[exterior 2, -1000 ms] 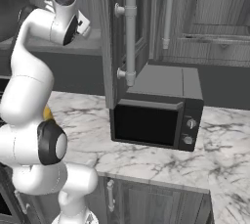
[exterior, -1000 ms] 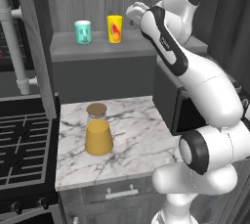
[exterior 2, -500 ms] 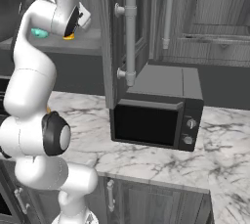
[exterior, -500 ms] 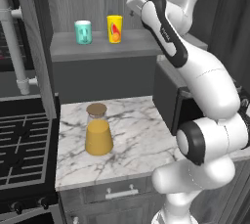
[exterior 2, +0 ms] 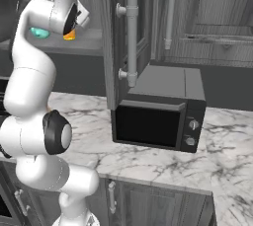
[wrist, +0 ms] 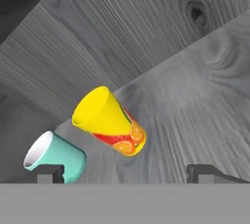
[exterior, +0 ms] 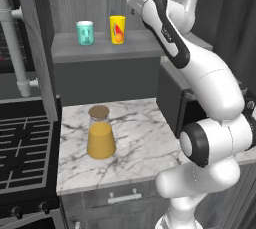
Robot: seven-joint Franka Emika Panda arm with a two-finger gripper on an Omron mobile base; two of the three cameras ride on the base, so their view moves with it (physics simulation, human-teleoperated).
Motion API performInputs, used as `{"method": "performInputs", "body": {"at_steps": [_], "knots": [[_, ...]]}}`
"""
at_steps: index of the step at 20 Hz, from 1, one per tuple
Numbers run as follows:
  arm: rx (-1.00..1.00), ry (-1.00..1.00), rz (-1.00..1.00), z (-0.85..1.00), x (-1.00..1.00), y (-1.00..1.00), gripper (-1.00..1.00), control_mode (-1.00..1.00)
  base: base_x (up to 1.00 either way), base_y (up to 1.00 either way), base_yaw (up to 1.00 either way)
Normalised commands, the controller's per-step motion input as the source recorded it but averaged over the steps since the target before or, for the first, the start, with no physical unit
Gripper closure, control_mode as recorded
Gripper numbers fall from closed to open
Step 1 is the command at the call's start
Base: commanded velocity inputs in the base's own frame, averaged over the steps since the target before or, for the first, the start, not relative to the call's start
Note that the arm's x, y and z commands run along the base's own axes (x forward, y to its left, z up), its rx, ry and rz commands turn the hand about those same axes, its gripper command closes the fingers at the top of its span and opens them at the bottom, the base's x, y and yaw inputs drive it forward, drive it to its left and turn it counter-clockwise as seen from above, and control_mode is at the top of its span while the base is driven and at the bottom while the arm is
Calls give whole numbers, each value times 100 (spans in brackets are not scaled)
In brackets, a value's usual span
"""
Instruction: There is a tray on the dining counter. Grab the cup, mug, and pitcher and place them on the tray. The pitcher may be placed next to the tray if it cannot fit the tray.
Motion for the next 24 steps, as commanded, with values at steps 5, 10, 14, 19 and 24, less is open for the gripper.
{"method": "performInputs", "body": {"at_steps": [5, 10, 14, 19, 24], "knots": [[3, 0, -2, 0, 3, 13, -100, -100, 0, 0, 0], [5, 0, -1, -11, 26, 6, -100, -100, 0, 0, 0], [5, 0, 0, -12, 29, 6, -100, -100, 0, 0, 0], [5, 0, 0, -2, 23, 11, -100, -100, 0, 0, 0], [4, 0, 0, 0, 19, 12, -100, -100, 0, 0, 0]]}}
